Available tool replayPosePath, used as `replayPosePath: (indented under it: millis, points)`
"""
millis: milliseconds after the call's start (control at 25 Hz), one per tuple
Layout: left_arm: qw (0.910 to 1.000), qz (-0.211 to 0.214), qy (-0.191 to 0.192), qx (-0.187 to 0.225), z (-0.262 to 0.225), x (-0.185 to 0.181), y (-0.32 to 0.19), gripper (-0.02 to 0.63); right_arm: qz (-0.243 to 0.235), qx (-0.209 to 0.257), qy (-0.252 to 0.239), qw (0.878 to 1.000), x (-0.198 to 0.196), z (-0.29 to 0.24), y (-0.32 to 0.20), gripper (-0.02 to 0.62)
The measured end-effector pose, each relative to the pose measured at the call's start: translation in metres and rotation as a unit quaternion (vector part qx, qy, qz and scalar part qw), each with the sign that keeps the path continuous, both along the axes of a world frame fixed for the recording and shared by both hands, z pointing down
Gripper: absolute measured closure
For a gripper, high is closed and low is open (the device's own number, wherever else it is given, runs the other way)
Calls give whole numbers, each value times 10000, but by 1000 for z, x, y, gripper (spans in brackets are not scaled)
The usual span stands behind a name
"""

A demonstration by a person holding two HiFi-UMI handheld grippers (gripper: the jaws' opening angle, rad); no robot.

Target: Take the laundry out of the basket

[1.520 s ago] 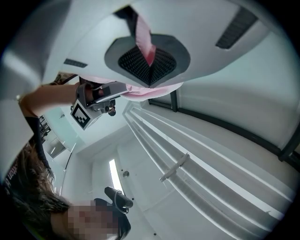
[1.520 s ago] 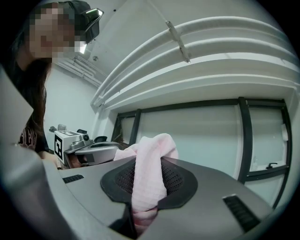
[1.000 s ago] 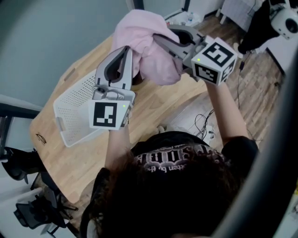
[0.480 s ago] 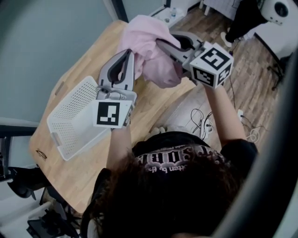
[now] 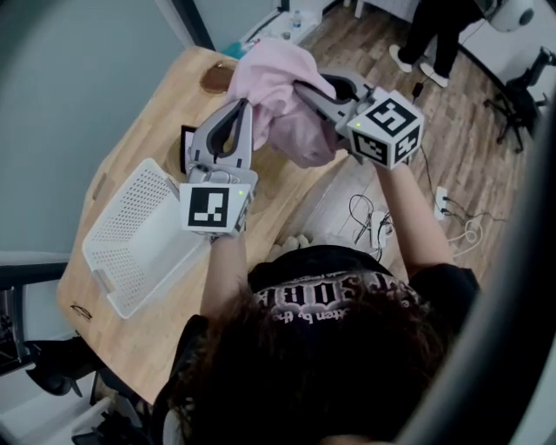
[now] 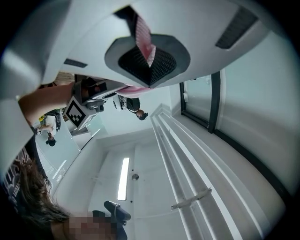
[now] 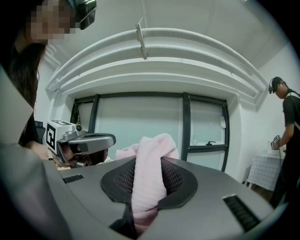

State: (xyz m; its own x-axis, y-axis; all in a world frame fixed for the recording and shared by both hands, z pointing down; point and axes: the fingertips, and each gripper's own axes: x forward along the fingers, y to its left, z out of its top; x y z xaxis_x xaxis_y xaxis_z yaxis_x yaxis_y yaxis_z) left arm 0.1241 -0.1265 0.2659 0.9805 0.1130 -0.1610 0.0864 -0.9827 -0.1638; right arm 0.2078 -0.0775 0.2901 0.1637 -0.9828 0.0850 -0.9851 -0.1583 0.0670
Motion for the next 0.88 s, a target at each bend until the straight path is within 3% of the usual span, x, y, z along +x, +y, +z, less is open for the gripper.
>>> replayPosePath:
  millis: [880]
  points:
    - [9979, 553, -349, -36, 32, 22, 42, 609, 674, -111, -331, 9971, 11, 49, 51, 503]
